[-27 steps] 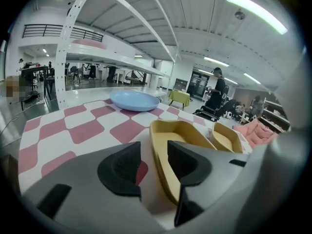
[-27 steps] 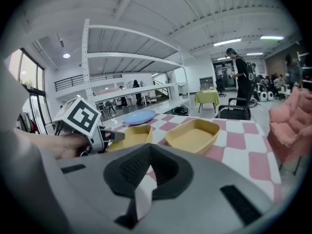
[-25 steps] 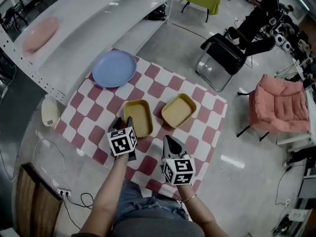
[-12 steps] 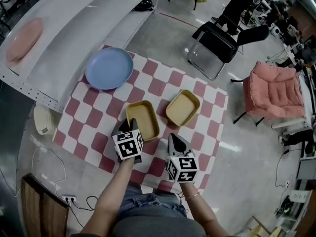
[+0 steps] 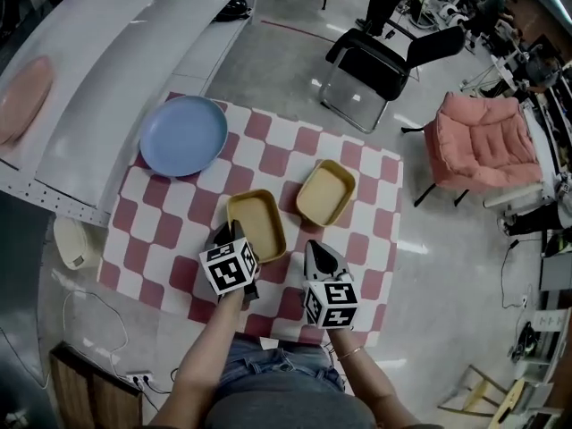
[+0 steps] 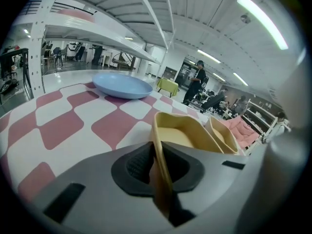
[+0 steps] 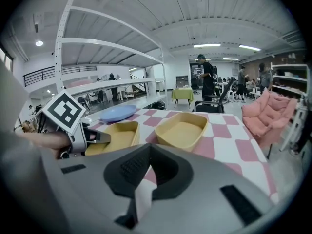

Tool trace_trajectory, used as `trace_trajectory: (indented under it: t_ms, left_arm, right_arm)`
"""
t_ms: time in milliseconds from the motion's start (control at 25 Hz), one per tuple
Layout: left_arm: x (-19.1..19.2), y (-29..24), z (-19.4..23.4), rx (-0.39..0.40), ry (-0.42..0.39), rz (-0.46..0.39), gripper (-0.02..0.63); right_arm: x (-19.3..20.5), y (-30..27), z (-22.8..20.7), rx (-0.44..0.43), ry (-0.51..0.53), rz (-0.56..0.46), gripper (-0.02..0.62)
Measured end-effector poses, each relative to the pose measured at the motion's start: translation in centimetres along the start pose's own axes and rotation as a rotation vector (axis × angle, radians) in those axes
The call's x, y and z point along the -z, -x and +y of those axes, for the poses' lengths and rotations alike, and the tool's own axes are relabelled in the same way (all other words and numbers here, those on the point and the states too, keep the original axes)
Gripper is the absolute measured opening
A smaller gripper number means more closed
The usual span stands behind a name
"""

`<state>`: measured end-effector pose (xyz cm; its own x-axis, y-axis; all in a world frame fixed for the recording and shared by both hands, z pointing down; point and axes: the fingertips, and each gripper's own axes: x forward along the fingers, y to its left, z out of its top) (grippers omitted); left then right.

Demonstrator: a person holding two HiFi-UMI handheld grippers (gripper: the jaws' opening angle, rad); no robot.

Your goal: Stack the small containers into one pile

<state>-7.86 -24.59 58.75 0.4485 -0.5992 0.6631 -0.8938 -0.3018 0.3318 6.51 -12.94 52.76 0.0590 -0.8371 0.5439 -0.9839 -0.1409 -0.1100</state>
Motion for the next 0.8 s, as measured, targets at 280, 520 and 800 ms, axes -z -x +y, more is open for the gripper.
trace_trajectory:
  t_ms: [280, 520, 800]
  left_arm:
    - [-1.4, 0.4, -0.2, 0.069, -0.043, 0.009, 0.037]
    - [-4.0, 0.9, -2.1, 0.163, -0.158, -0.014, 0.037]
    - [-7.0, 0.5, -6.6, 0.306, -0.296, -0.006, 0.037]
  right_arm:
    - [0.3, 1.1, 0.2, 0.064, -0.035, -0.012, 0.009]
    - [0.5, 2.2, -0.4, 0.123, -0.090, -0.037, 0.009]
    - [0.2, 3.9, -2.9, 0.207, -0.136, -0.070, 0.009]
